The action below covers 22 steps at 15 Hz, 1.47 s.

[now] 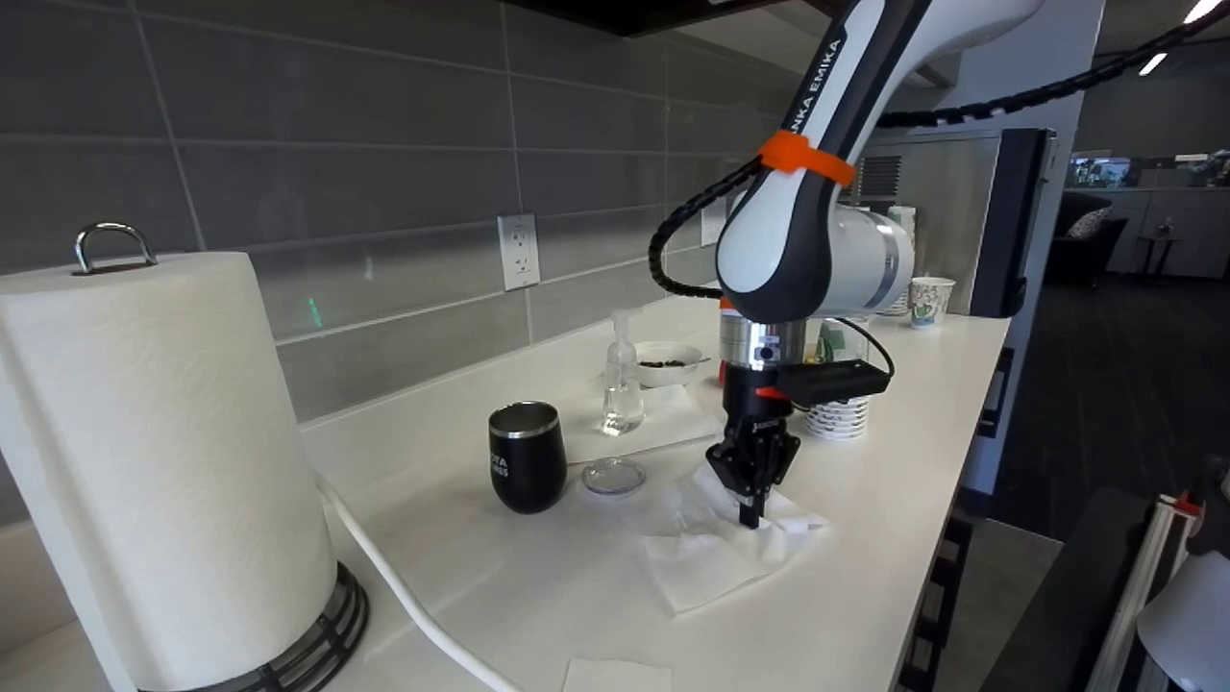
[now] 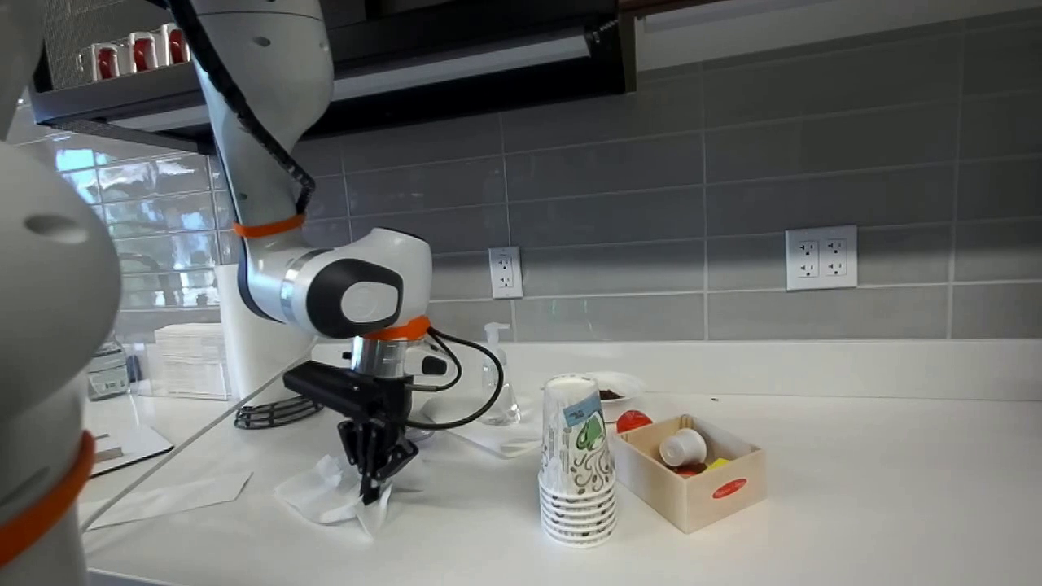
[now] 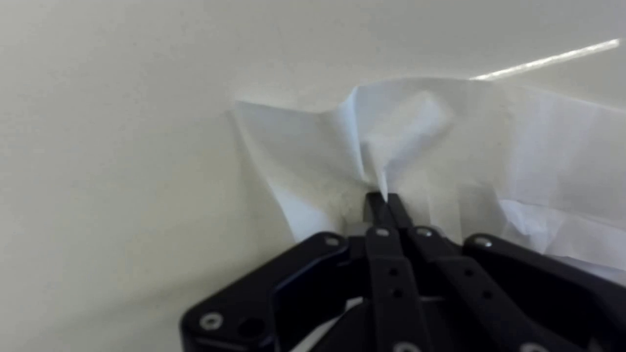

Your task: Use the right paper towel to clean the surface

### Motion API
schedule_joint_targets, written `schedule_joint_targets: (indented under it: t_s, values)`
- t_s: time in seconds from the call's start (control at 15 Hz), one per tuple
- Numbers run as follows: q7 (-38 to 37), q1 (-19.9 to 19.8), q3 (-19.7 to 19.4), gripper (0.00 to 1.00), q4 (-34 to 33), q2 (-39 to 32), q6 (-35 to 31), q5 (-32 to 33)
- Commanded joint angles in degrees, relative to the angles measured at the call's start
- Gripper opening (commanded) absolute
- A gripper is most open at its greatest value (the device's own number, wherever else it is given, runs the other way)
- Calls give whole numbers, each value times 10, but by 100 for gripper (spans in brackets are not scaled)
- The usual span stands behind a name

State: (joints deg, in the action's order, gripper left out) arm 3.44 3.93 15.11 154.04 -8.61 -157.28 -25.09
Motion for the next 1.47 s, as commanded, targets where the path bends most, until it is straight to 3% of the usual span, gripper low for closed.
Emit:
schedule_joint_targets:
  t_s: [0.0, 0.27, 0.47, 0.67, 1.0, 1.13, 1.4]
  values:
    - [-14, 4, -37, 0, 11, -13, -5, 50]
    - [-3, 8, -47, 0, -26, -23, 0, 95]
    - [47, 5, -20, 0, -58, -44, 2, 69]
    - [62, 14, 1, 0, -81, -59, 6, 82]
    - [125, 7, 50, 0, -94, -70, 69, 50]
    - [130, 10, 49, 0, -88, -64, 100, 50]
    - [62, 28, 11, 0, -62, -32, 136, 100]
